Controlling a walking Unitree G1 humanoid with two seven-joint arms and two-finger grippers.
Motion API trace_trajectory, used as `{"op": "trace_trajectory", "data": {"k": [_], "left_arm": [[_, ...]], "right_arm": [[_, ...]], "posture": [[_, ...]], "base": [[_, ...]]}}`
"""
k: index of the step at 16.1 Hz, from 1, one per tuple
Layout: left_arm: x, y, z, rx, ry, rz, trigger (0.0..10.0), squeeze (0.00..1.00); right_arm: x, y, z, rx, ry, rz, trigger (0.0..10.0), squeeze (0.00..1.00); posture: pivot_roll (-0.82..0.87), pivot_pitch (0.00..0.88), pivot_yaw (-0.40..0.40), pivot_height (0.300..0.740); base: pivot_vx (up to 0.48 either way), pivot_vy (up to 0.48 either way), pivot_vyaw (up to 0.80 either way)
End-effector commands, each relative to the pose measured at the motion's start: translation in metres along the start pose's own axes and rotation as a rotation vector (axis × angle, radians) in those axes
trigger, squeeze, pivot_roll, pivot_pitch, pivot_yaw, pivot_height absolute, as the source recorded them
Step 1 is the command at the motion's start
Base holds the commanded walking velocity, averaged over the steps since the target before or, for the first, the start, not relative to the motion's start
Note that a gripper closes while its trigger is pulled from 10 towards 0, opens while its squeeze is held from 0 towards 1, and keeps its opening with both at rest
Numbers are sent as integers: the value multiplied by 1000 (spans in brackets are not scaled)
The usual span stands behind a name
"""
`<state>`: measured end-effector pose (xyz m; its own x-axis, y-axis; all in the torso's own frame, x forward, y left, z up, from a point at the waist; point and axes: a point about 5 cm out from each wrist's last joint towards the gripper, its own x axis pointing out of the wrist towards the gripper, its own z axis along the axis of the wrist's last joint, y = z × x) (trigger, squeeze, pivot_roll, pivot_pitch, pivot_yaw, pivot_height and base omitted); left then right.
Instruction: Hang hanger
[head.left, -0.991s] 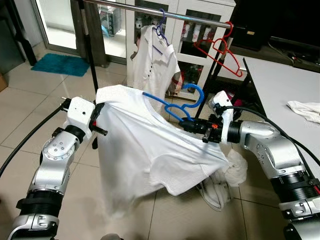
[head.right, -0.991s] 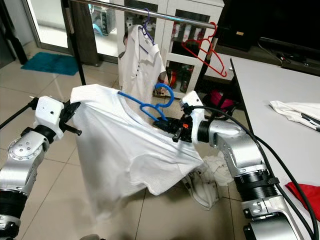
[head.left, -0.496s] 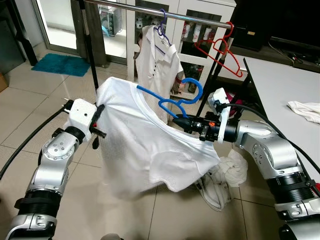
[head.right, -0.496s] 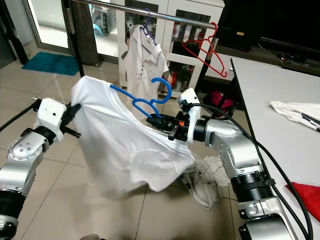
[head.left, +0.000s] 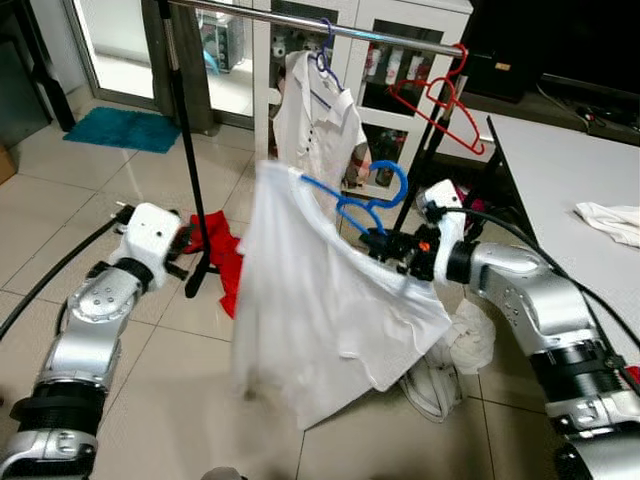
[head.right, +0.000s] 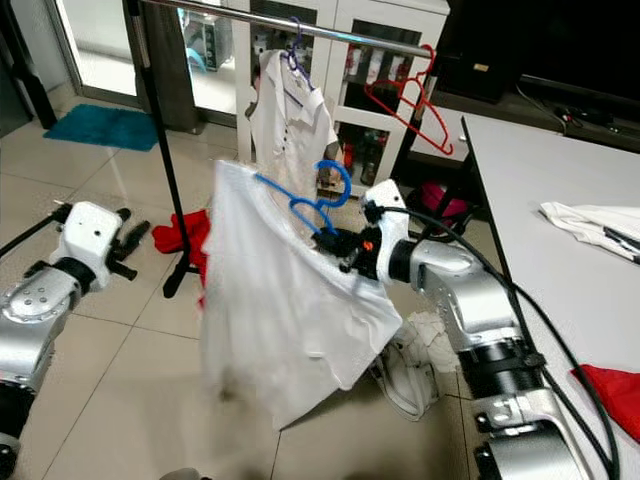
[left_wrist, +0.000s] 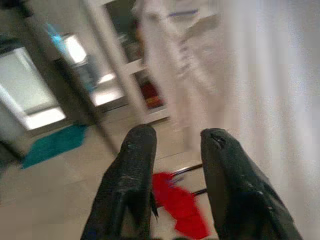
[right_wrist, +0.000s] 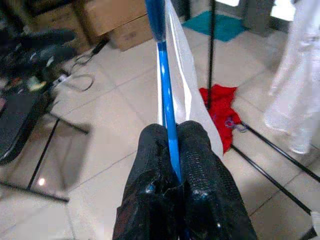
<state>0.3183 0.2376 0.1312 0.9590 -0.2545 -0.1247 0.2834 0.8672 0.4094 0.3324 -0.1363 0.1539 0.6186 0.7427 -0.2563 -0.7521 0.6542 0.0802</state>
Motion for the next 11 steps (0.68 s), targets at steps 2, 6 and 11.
{"op": "trace_trajectory", "data": {"k": [2, 6, 11], "left_arm": [[8, -26, 18, -35, -95, -157, 10000, 1000], [19, -41, 30, -64, -138, -212, 10000, 1000], [8, -16, 91, -119, -345, -463, 10000, 1000]], "right_arm": [[2, -13, 15, 26, -50, -160, 10000, 0], [15, -9, 17, 33, -81, -234, 10000, 0], [10, 0, 18, -220, 35, -60, 10000, 0]], "posture": [[-36, 0, -96, 740], [-43, 0, -90, 740], [-25, 0, -109, 740]], "base": [[0, 0, 0], [0, 0, 0], [0, 0, 0]]}}
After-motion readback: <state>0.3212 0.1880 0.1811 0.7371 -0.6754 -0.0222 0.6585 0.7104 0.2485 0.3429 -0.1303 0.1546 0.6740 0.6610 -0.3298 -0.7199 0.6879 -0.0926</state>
